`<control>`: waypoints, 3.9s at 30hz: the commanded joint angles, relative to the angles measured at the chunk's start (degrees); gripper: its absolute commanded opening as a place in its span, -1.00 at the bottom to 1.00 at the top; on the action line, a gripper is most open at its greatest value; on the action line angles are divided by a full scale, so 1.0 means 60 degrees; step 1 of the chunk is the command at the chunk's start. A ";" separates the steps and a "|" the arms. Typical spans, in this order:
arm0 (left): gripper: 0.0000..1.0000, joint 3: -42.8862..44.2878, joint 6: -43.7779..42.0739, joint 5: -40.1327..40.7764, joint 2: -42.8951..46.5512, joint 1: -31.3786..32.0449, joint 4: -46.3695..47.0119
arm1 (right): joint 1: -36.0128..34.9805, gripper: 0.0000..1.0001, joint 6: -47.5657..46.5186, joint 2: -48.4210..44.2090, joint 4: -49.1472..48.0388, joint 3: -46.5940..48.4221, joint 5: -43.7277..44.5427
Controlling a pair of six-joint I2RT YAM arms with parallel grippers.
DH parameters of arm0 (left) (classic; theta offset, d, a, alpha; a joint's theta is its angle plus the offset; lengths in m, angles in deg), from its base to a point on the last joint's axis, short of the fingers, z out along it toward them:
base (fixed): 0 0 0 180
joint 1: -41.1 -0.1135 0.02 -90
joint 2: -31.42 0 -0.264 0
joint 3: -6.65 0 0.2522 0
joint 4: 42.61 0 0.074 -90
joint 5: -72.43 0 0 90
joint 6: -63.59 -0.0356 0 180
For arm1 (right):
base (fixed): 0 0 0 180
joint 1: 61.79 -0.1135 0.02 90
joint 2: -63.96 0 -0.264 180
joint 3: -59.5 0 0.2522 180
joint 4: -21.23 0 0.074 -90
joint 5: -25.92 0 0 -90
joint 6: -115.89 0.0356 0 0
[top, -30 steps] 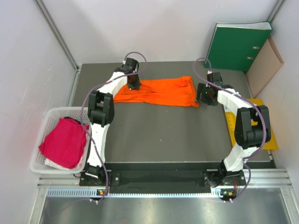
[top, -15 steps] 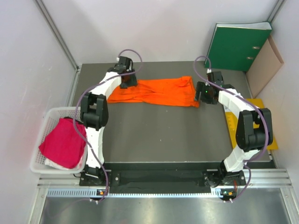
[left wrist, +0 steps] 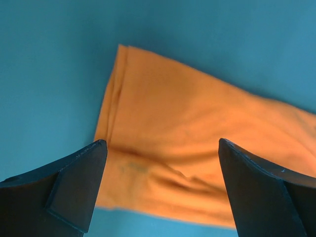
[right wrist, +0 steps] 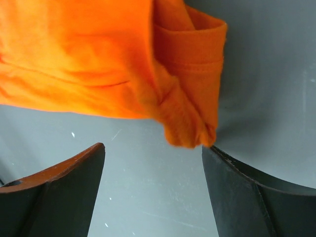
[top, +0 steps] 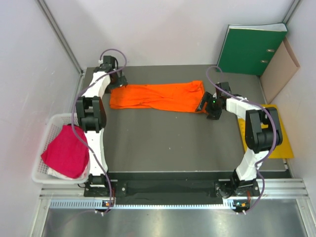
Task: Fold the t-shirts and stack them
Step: Rotate the tshirt 90 degrees
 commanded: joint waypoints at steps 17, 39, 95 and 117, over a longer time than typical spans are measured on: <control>-1.00 -0.0129 0.1062 -0.0994 -0.1108 -0.0187 -0.1207 | 0.0030 -1.00 -0.0282 0.2329 -0.0771 0.2378 -0.0019; -1.00 -0.8526 0.2292 -0.4995 0.3565 0.4524 -0.0533 | -0.0247 -0.43 -0.1353 0.6519 -0.0316 0.9705 -0.0867; -1.00 -0.9962 0.0799 -0.4072 0.6613 0.4339 -0.1557 | -0.0409 0.70 -0.0532 -0.1905 -0.0375 -0.0960 -0.0736; 0.98 -0.9246 0.0404 -0.3490 0.7680 0.4427 -0.3550 | -0.0453 0.71 -0.1103 -0.0276 0.0093 0.0376 -0.1219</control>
